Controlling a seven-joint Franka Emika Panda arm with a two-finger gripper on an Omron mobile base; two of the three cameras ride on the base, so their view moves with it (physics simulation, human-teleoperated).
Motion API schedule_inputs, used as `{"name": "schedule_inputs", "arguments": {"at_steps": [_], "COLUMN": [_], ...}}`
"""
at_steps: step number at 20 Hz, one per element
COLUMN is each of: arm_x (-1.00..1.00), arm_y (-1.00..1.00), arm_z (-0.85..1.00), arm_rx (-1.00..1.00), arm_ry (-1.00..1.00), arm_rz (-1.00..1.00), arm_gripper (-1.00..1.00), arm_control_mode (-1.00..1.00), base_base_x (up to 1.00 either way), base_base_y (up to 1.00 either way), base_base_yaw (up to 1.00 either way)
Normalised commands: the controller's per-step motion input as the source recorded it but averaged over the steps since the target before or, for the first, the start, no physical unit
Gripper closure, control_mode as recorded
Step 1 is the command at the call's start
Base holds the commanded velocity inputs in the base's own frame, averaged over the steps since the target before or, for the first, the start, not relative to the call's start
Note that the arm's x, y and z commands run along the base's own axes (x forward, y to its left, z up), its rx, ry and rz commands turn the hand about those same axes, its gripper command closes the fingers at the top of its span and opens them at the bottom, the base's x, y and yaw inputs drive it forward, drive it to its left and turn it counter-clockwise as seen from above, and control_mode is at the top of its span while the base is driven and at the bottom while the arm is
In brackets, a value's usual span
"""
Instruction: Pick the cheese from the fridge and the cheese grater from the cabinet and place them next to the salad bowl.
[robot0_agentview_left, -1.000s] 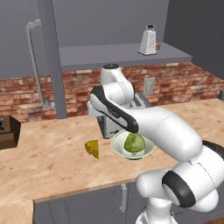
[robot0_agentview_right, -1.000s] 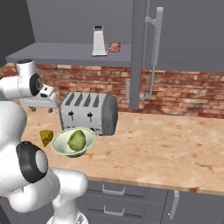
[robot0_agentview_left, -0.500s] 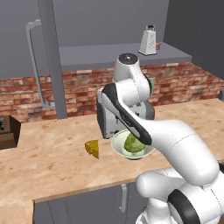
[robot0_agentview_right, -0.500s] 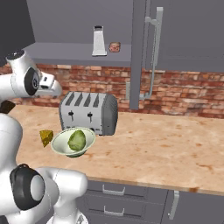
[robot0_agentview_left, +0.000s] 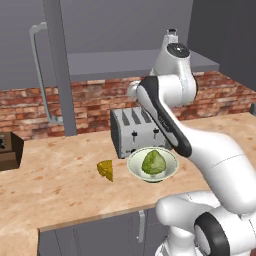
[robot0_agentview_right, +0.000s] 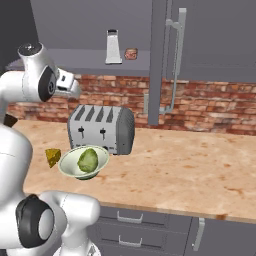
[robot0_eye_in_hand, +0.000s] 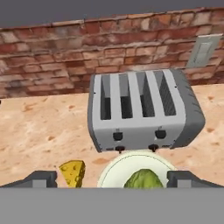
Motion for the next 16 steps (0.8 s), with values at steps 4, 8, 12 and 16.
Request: {"name": "schedule_inputs", "arguments": {"at_steps": [4,8,12,16], "arm_x": [0.04,0.03,0.12,0.07], "arm_y": [-0.33,-0.39,-0.43,-0.48], "arm_z": [0.64,0.61,0.4,0.3], "arm_rx": [0.07,0.01,0.0,0.0], "arm_ry": [-0.05,-0.15,-0.17,-0.19], "arm_rz": [-0.02,-0.04,-0.04,0.0], "arm_gripper": [-1.0,-1.0,-1.0,-1.0], "arm_control_mode": [-1.0,-1.0,-1.0,-1.0], "base_base_x": [0.0,0.0,0.0,0.0], "base_base_y": [0.0,0.0,0.0,0.0], "base_base_yaw": [0.0,0.0,0.0,0.0]}}
